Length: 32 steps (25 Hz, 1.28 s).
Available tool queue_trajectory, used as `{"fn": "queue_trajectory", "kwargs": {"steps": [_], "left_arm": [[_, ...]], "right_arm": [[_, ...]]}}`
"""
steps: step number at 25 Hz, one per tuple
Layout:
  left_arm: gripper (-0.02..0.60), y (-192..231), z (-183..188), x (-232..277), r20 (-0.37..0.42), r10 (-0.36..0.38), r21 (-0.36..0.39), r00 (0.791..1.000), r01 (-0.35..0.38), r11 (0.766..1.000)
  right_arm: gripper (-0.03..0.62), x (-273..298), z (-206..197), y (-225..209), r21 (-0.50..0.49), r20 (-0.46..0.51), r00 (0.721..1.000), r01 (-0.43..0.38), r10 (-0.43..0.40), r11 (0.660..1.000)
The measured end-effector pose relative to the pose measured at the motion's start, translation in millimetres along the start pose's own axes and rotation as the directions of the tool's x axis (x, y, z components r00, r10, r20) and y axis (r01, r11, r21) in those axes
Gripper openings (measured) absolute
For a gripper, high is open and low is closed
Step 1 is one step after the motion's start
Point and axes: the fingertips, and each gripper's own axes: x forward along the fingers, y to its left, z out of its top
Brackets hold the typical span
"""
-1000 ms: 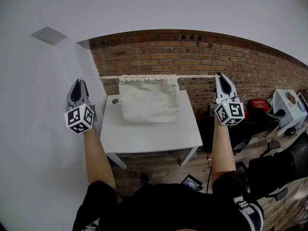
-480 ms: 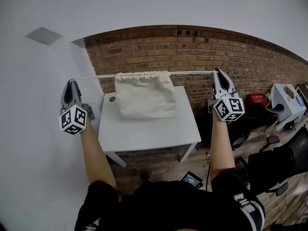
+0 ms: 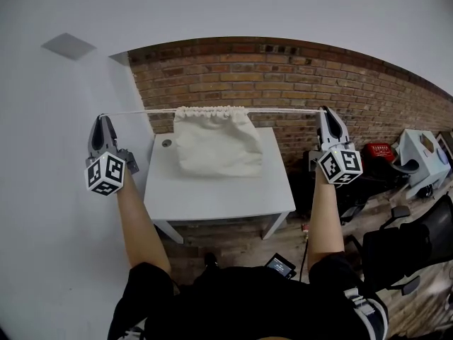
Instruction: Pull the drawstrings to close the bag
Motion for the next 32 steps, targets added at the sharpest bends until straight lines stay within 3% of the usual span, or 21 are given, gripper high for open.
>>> {"fn": "queue_trajectory", "kwargs": {"steps": [14,32], "left_arm": [[0.044,6,2,1,0.016,0.009,0.004,1.0,-0.009,1.0],[0.044,-1,-15,4,-0.016,-0.015,-0.008,1.0,0.015,1.0]], "right_arm": [[0.037,-10,-17,-20,0.086,-0.014,0.999,0.031,-0.03,0.996],[0.035,-17,-11,-55,0.092,-0.007,0.998,0.06,-0.06,0.994]]}}
